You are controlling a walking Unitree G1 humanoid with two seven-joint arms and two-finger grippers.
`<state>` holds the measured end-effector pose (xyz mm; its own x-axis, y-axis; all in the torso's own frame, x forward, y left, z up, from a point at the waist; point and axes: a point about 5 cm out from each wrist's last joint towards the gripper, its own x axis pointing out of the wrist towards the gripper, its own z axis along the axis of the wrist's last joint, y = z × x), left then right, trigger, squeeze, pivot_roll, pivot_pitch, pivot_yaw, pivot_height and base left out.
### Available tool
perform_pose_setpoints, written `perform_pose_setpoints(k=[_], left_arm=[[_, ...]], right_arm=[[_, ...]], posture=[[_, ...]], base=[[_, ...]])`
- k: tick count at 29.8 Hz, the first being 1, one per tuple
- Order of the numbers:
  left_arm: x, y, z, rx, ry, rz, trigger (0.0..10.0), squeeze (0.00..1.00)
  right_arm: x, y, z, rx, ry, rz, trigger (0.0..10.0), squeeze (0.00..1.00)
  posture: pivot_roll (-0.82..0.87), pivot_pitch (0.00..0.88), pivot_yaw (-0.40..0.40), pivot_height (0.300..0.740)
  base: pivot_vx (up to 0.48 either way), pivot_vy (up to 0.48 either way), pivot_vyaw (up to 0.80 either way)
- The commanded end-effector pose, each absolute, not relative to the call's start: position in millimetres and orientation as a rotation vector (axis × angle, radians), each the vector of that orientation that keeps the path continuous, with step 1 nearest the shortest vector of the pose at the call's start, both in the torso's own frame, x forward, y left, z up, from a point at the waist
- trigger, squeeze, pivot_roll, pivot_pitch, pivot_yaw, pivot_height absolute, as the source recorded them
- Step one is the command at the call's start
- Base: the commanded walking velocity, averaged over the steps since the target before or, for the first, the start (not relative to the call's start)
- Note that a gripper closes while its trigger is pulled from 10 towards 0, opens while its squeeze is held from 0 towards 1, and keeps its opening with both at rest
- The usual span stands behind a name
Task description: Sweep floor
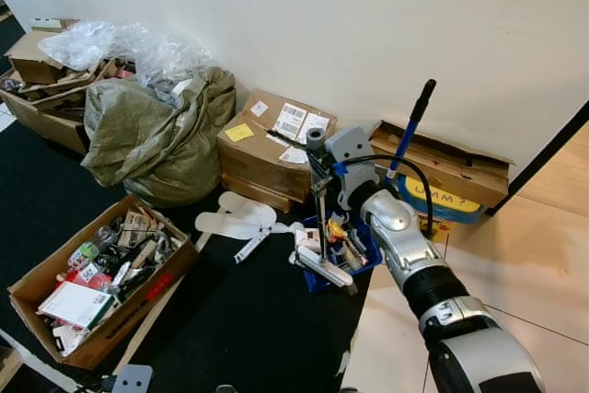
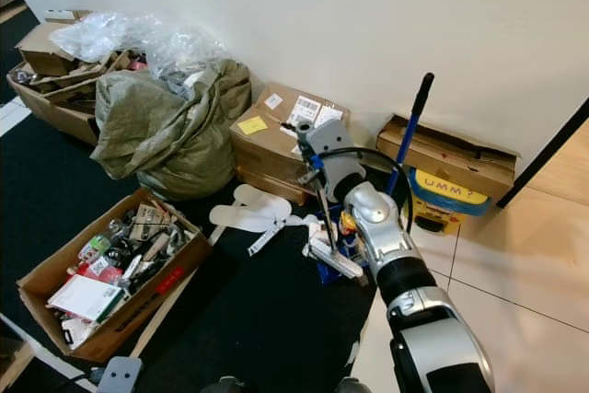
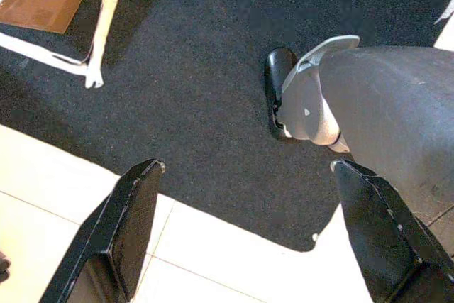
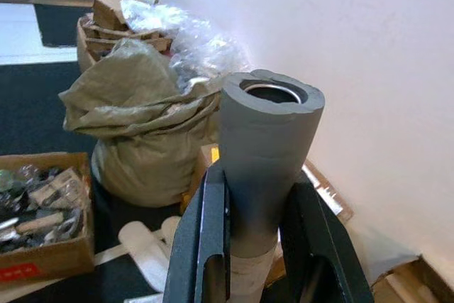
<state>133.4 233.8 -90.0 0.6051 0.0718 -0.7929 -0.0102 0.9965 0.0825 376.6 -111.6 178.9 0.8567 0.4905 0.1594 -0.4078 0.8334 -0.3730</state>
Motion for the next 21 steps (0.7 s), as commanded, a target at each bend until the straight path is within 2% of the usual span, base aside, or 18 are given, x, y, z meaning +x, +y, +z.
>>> perform_pose_setpoints(k=[1,12,21], left_arm=[[121.8,235.3,-94.4,0.06,0.968,0.067,10.0,0.0],[134.8,228.9,-92.7,0.048,0.962,0.061,10.0,0.0],[144.9,224.4,-91.0,0.046,0.958,0.069,10.0,0.0]], right_arm=[[380.1,-113.6,209.3,-0.33,-0.36,0.449,10.0,0.0],[374.3,-110.4,250.4,-0.282,-0.466,0.502,10.0,0.0],[368.3,-94.8,241.4,0.002,-0.33,0.618,10.0,0.0]], posture=[[0.02,0.157,0.02,0.74],[-0.02,0.097,0.012,0.74],[-0.04,0.052,0.002,0.74]], base=[[0.0,0.0,0.0],[0.0,0.0,0.0],[0.0,0.0,0.0]])
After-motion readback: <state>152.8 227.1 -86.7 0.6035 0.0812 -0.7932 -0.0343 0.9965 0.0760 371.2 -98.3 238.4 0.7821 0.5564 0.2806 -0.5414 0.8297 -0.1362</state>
